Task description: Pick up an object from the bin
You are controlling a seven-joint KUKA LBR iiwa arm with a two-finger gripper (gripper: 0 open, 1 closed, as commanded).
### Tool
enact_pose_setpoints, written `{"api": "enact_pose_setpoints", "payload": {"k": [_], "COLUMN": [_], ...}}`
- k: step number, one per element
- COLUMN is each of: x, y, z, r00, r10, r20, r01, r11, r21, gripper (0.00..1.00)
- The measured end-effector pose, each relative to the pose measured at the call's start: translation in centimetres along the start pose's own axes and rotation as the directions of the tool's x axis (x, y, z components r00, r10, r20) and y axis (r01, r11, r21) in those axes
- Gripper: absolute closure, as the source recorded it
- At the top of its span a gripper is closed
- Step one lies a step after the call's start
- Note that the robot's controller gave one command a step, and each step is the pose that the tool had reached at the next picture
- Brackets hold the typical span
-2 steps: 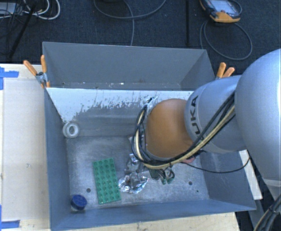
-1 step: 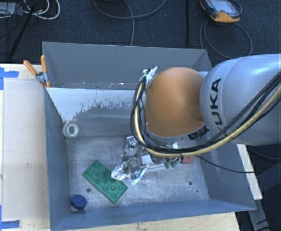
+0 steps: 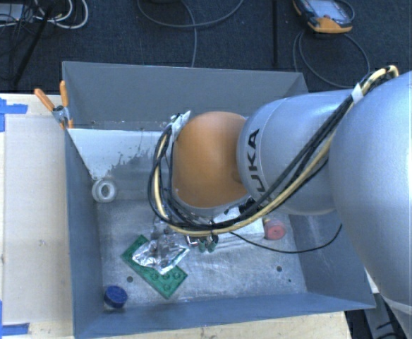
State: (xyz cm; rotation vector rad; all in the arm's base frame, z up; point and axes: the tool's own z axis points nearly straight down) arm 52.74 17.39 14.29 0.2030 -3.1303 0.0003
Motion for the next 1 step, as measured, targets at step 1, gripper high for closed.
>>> {"api": "enact_pose_setpoints", "payload": {"k": [1], "x": [1.64], "y": [-1.37], "z": [-8.92], "r00": [1.0], "r10": [-0.003], "r20": [0.011], "r01": [0.004], "r11": [1.0], "r21": [-0.001], "gripper": [1.0]}}
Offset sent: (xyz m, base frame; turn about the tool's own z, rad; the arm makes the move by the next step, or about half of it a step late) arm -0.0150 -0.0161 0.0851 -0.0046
